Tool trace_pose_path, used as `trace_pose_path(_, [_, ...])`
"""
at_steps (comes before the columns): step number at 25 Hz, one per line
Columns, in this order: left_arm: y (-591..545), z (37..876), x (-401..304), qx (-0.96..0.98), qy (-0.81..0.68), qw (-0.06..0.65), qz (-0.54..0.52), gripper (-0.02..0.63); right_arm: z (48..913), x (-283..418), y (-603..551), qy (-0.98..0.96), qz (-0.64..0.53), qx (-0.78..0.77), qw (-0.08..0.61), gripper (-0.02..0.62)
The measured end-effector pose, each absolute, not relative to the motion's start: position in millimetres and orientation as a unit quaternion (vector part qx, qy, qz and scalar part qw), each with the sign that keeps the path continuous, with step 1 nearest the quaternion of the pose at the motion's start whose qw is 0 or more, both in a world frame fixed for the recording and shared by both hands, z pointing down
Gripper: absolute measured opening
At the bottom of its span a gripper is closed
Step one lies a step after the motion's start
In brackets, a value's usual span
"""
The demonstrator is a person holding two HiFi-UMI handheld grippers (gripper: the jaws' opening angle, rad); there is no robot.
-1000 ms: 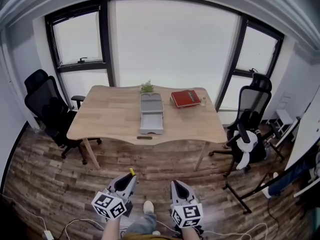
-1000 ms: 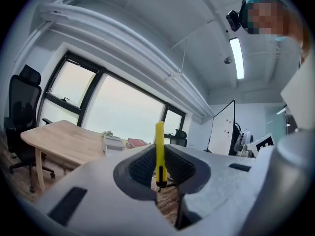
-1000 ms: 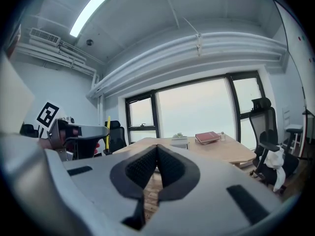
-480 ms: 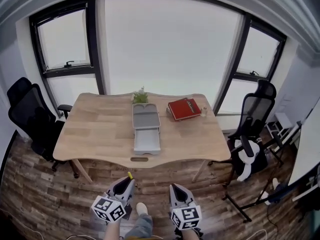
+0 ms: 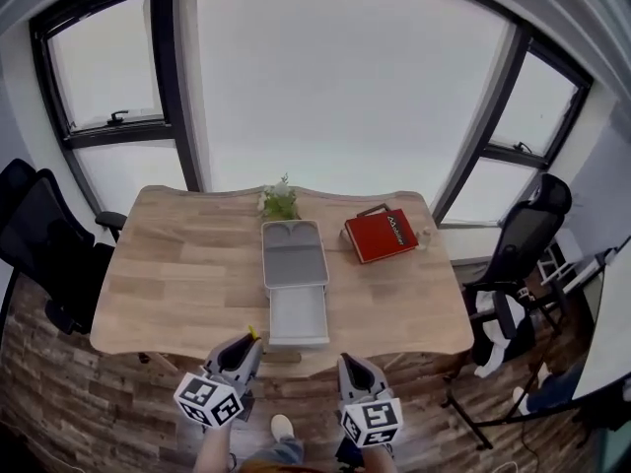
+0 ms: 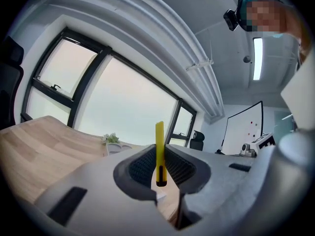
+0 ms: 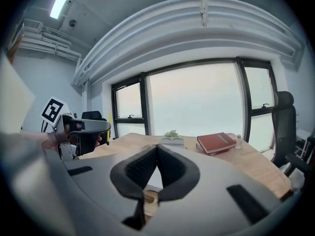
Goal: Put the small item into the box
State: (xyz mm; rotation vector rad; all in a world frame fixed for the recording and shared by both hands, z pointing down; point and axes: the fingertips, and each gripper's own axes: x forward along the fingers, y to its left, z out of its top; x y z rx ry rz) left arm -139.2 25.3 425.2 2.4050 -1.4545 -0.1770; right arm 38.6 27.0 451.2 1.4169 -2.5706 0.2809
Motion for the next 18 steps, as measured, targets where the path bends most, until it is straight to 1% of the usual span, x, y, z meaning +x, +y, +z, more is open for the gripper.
trace_pose_path(4, [-8,435,-157,0.838,-0.511,0.179,-0.072,0.055,455,32,-5,-0.863,0.093,0.486,0.1,0.003])
trace_pose_path(11, [-38,427,-154,0.843,-0.5,0.179,-0.085,0.055,444,38,-22,-0.859,0.091,0.495,0.098,0.003])
trace_pose_path(18, [-55,401,-143,0.858,-0.481,0.156,-0.087,0.055,424,39,-44,-0.856,0.083,0.505,0.071,0.003])
